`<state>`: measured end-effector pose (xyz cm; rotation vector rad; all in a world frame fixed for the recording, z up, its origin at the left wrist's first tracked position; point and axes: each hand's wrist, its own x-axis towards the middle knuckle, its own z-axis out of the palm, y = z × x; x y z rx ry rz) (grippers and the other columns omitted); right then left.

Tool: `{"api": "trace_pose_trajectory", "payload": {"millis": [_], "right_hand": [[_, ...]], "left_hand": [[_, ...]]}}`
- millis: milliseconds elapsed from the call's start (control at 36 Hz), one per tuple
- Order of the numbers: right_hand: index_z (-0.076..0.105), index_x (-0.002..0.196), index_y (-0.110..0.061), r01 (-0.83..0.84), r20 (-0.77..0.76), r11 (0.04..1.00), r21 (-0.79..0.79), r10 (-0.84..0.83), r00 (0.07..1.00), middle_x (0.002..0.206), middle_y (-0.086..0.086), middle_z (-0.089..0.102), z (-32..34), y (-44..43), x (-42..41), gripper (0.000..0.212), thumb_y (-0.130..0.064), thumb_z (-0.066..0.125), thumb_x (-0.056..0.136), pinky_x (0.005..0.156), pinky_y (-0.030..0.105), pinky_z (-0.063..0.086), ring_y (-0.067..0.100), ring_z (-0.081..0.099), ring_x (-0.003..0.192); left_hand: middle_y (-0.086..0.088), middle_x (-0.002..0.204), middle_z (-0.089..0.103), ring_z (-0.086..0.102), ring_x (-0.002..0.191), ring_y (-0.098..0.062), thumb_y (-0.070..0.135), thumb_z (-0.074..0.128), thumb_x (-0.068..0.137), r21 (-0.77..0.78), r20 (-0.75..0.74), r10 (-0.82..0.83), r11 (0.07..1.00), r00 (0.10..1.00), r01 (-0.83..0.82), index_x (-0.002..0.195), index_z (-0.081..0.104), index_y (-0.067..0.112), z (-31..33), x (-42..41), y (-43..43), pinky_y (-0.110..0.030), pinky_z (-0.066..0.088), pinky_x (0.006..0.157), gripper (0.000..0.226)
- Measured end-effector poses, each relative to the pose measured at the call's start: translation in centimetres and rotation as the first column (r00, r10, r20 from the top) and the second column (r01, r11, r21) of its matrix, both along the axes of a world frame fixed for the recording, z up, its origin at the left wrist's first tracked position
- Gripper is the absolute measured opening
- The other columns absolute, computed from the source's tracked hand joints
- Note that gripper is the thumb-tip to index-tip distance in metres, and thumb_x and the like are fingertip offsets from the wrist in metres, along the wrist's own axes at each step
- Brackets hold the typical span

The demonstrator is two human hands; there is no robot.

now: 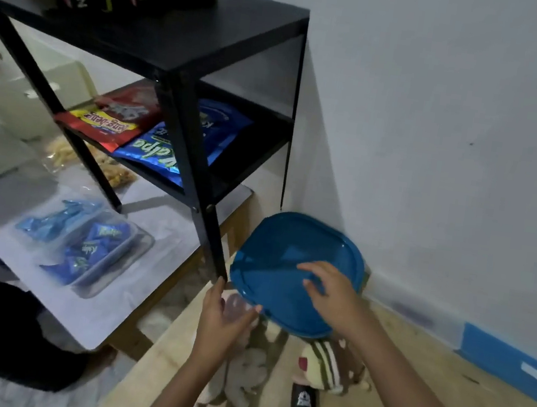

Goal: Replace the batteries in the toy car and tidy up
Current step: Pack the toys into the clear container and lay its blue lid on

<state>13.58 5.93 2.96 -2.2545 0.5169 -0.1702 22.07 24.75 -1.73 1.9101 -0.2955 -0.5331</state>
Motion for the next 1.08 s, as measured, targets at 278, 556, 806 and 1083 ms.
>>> {"api": "trace_pose_trajectory", "payload": {"millis": [278,556,806,1083], "right_hand": [[0.04,0.138,-0.018,-0.034,-0.199,0.994,-0.106,0.013,0.98,0.137,0.007,0.042,-2.1,5.8,6.8,0.046,-0.032,0.048,0.094,0.111,0.034,0.029,0.023,0.034,0.13],[0.042,0.132,-0.015,-0.098,-0.382,0.927,-0.363,-0.052,0.923,0.131,0.014,0.044,-1.3,7.6,9.0,0.059,-0.05,0.053,0.086,0.094,0.04,0.044,0.032,0.043,0.119],[0.038,0.133,-0.011,-0.207,-0.427,0.805,-0.556,-0.062,0.902,0.125,0.016,0.047,-1.1,8.2,9.6,0.064,-0.055,0.049,0.087,0.08,0.038,0.049,0.033,0.05,0.11],[0.036,0.132,0.002,-0.432,-0.561,0.652,-0.623,0.013,0.828,0.144,0.034,0.029,-0.5,9.2,10.4,0.053,-0.038,0.032,0.098,0.086,0.044,0.046,0.046,0.049,0.117]], "left_hand": [[0.0,0.127,0.059,0.057,0.116,-0.012,-0.006,0.078,0.069,-0.313,-0.088,-0.305,0.912,0.948,0.264,0.133,0.042,0.012,-3.1,4.8,0.3,-0.021,0.047,0.094,0.075],[-0.002,0.127,0.06,0.057,0.119,-0.024,0.004,0.078,0.071,-0.4,-0.144,-0.336,0.88,0.931,0.256,0.132,0.044,0.013,-3.8,5.7,1.0,-0.045,0.046,0.101,0.07],[-0.011,0.121,0.063,0.059,0.116,-0.026,-0.008,0.071,0.076,-0.413,-0.204,-0.323,0.884,0.924,0.218,0.131,0.045,0.008,-4.5,5.7,0.9,-0.044,0.048,0.099,0.063],[-0.005,0.113,0.068,0.063,0.109,-0.023,-0.007,0.072,0.075,-0.412,-0.203,-0.317,0.886,0.926,0.213,0.13,0.048,0.014,-3.9,5.3,0.9,-0.036,0.052,0.092,0.063]]}}
